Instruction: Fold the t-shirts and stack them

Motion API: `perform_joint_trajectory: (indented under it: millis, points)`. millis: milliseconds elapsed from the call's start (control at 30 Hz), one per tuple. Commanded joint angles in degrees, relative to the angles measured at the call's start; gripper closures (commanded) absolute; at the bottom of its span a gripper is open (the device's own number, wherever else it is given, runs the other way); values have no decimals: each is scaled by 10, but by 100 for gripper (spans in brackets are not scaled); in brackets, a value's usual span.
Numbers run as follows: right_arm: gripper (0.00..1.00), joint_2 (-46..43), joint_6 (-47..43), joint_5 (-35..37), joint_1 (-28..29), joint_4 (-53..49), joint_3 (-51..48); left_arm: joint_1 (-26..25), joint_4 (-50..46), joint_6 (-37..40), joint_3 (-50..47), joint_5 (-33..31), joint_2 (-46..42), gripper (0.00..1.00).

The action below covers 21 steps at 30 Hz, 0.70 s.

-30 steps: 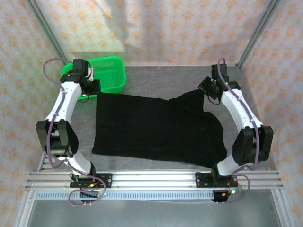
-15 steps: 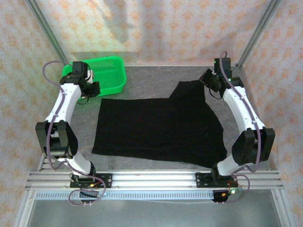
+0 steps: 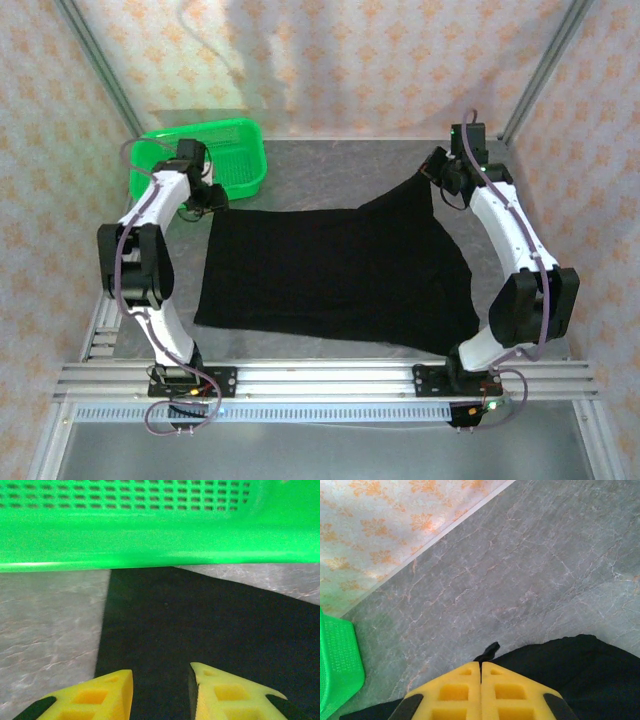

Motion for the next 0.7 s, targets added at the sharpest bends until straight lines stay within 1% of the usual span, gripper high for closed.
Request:
perform_joint_trajectory:
  millis: [0, 67, 167, 267, 333, 433, 533, 667]
  points:
    - [100, -12, 4, 5, -2, 9, -10, -8, 44, -18, -15, -26, 17, 65]
    - [100, -14, 6, 4, -2, 10, -14, -7, 64, -22, -17, -39, 44, 65]
    - [100, -17, 13, 0, -2, 11, -21, -3, 85, -23, -5, -54, 71, 60]
    - [100, -20, 16, -1, -2, 11, -30, -2, 97, -18, 16, -73, 94, 52]
    - [100, -24, 18, 0, -3, 10, -36, 1, 94, -14, 34, -70, 114, 49]
    - [100, -30, 19, 5, -3, 8, -48, 1, 94, -13, 55, -81, 138, 48]
    - [100, -36, 23, 5, -2, 11, -58, 4, 109, -16, 61, -69, 146, 47]
    - [100, -39, 23, 11, -2, 7, -62, 4, 96, -13, 74, -74, 161, 47]
